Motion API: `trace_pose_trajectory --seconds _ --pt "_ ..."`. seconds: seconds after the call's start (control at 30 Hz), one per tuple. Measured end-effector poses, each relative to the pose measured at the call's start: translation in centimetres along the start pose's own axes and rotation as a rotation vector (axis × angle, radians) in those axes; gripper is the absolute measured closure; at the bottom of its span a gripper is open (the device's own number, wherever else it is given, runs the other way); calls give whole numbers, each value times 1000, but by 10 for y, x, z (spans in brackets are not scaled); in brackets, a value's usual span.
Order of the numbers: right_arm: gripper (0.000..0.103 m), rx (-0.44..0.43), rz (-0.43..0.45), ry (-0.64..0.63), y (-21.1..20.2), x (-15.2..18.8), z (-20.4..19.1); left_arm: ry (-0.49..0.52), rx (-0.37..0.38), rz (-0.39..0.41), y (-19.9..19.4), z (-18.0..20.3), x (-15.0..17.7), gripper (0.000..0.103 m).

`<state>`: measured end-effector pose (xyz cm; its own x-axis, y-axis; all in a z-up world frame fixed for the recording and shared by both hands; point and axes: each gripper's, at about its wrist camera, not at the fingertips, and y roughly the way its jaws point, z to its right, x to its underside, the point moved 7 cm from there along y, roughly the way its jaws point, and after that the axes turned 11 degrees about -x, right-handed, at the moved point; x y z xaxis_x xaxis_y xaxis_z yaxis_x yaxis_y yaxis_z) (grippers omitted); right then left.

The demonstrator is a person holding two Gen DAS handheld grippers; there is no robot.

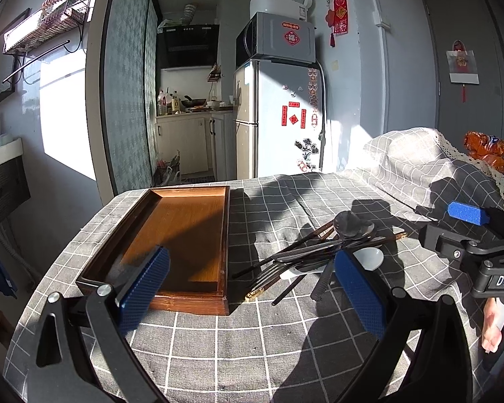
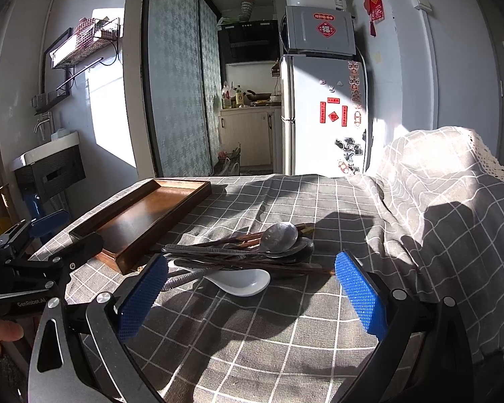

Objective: Organize utensils

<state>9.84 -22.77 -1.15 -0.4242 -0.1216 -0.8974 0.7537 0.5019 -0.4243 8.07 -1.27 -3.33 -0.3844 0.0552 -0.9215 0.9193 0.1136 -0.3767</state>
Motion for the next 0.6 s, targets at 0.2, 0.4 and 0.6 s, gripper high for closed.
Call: trace_pose_trajectory --seconds 0.2,0.4,0.6 --pt "3 -110 -84 33 -1 -30 9 99 111 -64 8 26 8 3" --pt "18 -222 -158 170 32 -53 33 136 178 -218 36 43 17 21" --pt "57 -259 -333 263 101 -32 63 142 234 -276 52 49 14 21"
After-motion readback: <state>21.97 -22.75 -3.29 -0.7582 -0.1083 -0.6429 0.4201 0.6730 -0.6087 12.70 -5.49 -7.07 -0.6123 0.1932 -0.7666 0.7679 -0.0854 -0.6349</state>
